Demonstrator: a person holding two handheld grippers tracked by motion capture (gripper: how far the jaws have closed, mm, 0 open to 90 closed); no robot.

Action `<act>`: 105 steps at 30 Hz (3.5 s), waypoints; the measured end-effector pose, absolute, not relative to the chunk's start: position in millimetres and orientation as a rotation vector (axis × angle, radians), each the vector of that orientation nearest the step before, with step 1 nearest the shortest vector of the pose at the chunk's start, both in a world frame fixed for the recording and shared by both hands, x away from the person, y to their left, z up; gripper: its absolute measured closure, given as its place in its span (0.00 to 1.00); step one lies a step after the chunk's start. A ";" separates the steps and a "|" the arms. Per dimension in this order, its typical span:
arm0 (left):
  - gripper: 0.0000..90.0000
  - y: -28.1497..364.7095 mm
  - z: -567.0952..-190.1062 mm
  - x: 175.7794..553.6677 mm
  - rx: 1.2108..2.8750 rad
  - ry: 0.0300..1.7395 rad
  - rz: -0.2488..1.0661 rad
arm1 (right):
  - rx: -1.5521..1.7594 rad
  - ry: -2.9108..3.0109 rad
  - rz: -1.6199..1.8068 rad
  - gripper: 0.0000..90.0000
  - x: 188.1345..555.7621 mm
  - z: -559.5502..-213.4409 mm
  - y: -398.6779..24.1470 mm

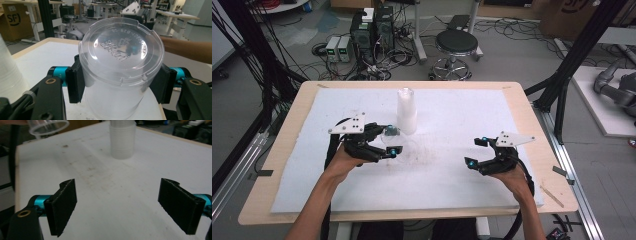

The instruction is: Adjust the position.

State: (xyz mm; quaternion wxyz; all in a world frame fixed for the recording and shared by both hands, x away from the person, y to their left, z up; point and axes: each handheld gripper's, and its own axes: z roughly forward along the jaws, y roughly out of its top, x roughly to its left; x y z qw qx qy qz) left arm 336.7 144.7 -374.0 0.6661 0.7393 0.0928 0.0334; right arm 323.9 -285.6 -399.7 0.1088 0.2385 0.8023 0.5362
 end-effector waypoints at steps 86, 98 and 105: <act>0.06 114.3 -358.0 324.8 1.882 0.200 0.055 | 0.151 2.656 1.514 0.40 318.9 -356.4 -158.5; 0.07 98.5 -347.8 327.6 2.368 0.118 0.052 | 0.065 2.935 0.881 0.39 319.5 -345.5 -134.4; 0.09 91.2 -349.9 329.8 2.402 0.111 0.035 | 0.033 2.975 0.785 0.39 320.4 -346.0 -126.0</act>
